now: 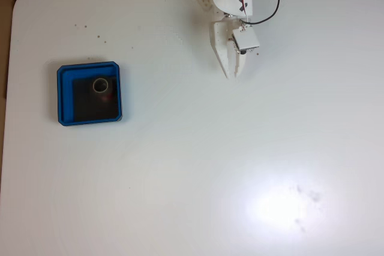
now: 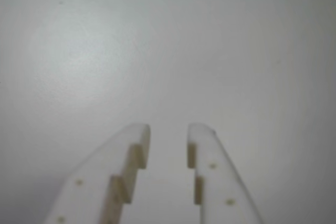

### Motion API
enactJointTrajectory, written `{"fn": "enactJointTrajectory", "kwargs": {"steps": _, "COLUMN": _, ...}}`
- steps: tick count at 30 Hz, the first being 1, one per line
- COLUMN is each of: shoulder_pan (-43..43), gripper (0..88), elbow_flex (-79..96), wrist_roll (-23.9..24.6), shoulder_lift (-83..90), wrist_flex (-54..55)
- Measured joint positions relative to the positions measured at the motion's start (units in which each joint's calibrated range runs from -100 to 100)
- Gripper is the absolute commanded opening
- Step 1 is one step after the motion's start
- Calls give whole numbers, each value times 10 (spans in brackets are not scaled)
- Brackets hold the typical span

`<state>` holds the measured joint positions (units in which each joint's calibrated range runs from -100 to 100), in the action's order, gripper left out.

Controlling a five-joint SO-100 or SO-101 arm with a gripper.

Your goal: Pick the red roll and drop it in the blue box

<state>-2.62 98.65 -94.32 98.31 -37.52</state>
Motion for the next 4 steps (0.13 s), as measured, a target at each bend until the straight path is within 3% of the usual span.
{"fn": "enactJointTrajectory", "kwargs": {"steps": 4, "shoulder_pan": 0, "gripper": 7, "elbow_flex": 0, "wrist_roll": 0, "shoulder_lift": 0, "wrist_flex": 0}}
